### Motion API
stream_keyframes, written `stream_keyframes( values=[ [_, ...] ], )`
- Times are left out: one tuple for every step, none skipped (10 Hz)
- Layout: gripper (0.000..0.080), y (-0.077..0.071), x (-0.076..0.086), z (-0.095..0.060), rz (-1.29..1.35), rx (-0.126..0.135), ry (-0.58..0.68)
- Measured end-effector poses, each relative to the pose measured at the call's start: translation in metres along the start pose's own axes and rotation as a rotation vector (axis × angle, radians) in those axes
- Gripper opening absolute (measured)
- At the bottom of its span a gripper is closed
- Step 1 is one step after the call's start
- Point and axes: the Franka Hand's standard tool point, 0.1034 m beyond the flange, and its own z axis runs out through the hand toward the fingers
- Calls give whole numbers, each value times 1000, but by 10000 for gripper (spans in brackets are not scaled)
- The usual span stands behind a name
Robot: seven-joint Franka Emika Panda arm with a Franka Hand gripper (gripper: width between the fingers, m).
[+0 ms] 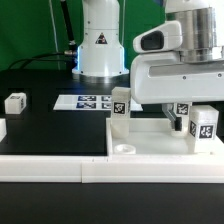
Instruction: Assemble square table
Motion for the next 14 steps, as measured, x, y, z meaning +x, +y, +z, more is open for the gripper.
stream_keyframes(
  values=[
    [649, 3, 3, -2, -167, -11, 4],
    [649, 2, 3, -1, -112, -5, 6],
    [526, 3, 3, -1, -112, -6, 6],
    [390, 3, 3, -1, -111, -6, 6],
    [390, 2, 3, -1, -46, -4, 6],
    [289, 2, 3, -1, 32, -3, 6],
    [289, 2, 3, -1, 144, -4, 7],
    [289, 1, 3, 0, 261, -18, 23],
    [289, 2, 2, 0, 443, -32, 30],
    [289, 2, 3, 0, 572, -49, 26],
    [289, 4, 3, 0, 735, -45, 29],
    [289, 6, 2, 0, 946, -38, 30],
    [291, 6, 2, -1, 1083, -43, 18],
    [291, 8, 2, -1, 1224, -33, 2]
  ],
)
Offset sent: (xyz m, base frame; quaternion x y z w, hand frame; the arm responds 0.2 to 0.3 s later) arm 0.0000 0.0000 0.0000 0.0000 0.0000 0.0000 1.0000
